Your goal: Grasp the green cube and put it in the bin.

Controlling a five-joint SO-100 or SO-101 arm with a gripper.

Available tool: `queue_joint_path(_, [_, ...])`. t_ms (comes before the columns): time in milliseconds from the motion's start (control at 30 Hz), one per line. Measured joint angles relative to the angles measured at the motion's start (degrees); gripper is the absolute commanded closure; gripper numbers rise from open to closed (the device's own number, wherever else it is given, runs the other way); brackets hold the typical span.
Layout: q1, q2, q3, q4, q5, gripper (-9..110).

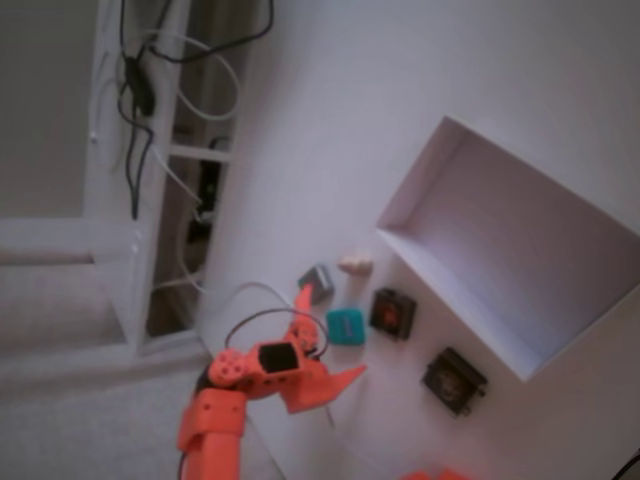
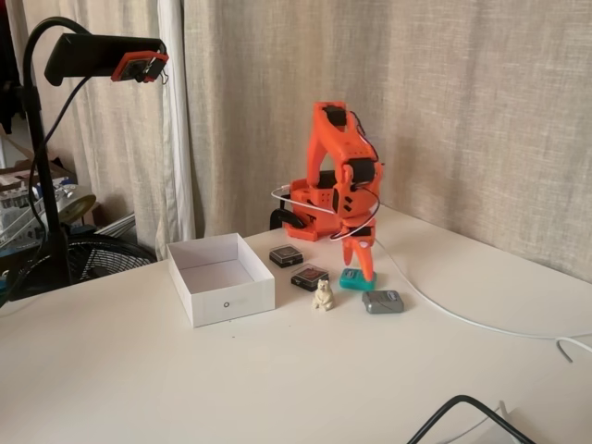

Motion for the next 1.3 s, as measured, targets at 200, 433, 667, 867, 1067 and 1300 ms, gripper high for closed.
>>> queue_joint_path(200, [0.88,-0.79,0.18,-4.13,0.0,37])
queue_joint_path(433, [2.02,-1.05,1.49,-2.72,0.0,41])
queue_joint_path(667, [2.29,-1.05,1.93,-3.6,0.0,51])
queue_joint_path(867, [2.37,-1.05,1.93,-4.39,0.0,59])
queue_joint_path(1067, [2.55,-1.49,1.93,-5.71,0.0,65])
queue_joint_path(1300, [2.2,-1.85,1.76,-6.33,0.0,65])
